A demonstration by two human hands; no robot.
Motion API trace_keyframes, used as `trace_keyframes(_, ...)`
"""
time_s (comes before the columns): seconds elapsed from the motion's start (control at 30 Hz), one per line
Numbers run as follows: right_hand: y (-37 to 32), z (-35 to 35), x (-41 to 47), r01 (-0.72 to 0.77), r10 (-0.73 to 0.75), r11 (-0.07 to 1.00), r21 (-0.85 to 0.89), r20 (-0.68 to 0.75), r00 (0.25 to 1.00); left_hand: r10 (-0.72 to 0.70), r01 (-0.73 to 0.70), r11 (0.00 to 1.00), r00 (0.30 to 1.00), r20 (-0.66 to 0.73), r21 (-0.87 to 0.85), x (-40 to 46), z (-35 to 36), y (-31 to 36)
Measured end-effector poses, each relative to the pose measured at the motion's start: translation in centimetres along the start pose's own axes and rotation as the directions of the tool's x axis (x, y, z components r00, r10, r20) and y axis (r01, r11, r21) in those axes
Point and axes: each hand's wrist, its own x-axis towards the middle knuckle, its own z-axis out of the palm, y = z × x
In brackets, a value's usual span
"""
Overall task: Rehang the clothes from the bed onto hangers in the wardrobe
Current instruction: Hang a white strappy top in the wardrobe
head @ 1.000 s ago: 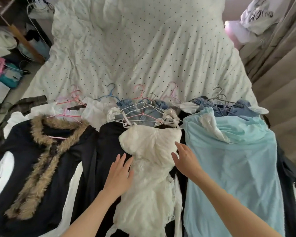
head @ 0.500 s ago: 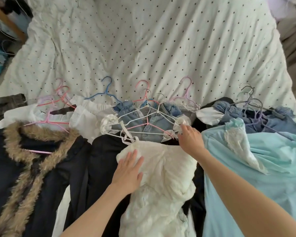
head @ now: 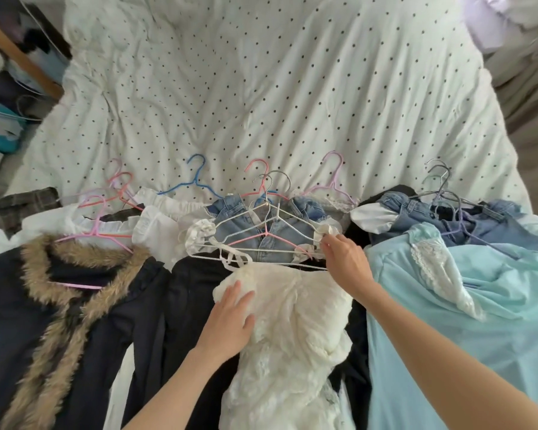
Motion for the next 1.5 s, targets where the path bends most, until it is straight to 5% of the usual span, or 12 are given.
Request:
trace_keyframes(0.1,-1.6,-1.4,-2.3,0.089,-0.067,0.971,0.220,-0.110,0.992,-0.011,-0.033,0.991,0.942,-0.336,-0.126,-1.9,-1.7,0.3)
trace_keyframes(0.2,-3.9,-3.4,-4.3,0.148,-0.095,0.916,0.373,-0.156,0.983,-0.014,-0.075,0.991,0.777,-0.629,-0.115,-4.2,-4.5,0.3)
trace_keyframes(0.37,-7.2,-7.8,-7.2,0.299,-0.225,0.885,0.357,-0.234,0.946,0.050,-0.088,0.996,0.539,-0.841,0.002,-8.2,-9.2,1.2)
trace_keyframes(0.47,-7.4,-11.4,-9.7,0.318,-0.229,0.894,0.317,-0.286,0.930,0.206,-0.048,0.976,0.536,-0.819,0.214,-9.7,-10.9,1.7)
trace_keyframes(0.57,-6.6,-15.4,-13.1,0.278,-0.155,0.907,0.316,-0.364,0.919,0.246,-0.131,0.969,0.592,-0.768,0.210,-11.1,-11.3,3.6)
trace_keyframes(0.83,-1.7,-24.2,-27.7,0.103,-0.031,0.992,0.068,-0.666,0.746,0.533,-0.582,0.784,0.453,-0.715,0.216,-15.1,-10.9,13.3)
trace_keyframes(0.93,-0.6,-26.4,-35.4,-0.055,0.084,0.996,0.064,-0.711,0.698,0.658,-0.726,0.630,0.312,-0.686,0.274,-17.3,-10.6,18.1)
trace_keyframes(1.07,-0.3,-29.2,-46.5,-0.295,0.422,0.907,0.301,-0.644,0.639,0.771,-0.832,0.398,0.075,-0.632,0.387,-21.5,-9.3,25.2)
trace_keyframes(1.17,-0.7,-30.2,-54.7,-0.359,0.598,0.801,0.479,-0.617,0.511,0.800,-0.888,0.241,-0.047,-0.598,0.392,-25.4,-6.2,30.2)
trace_keyframes(1.27,-1.5,-30.6,-62.5,-0.411,0.682,0.729,0.548,-0.631,0.370,0.815,-0.934,0.099,-0.122,-0.567,0.343,-29.8,-2.1,33.9)
trace_keyframes(1.5,-5.1,-30.1,-78.0,-0.597,0.692,0.648,0.473,-0.693,0.202,0.849,-0.968,-0.164,-0.237,-0.473,0.189,-41.2,5.2,40.0)
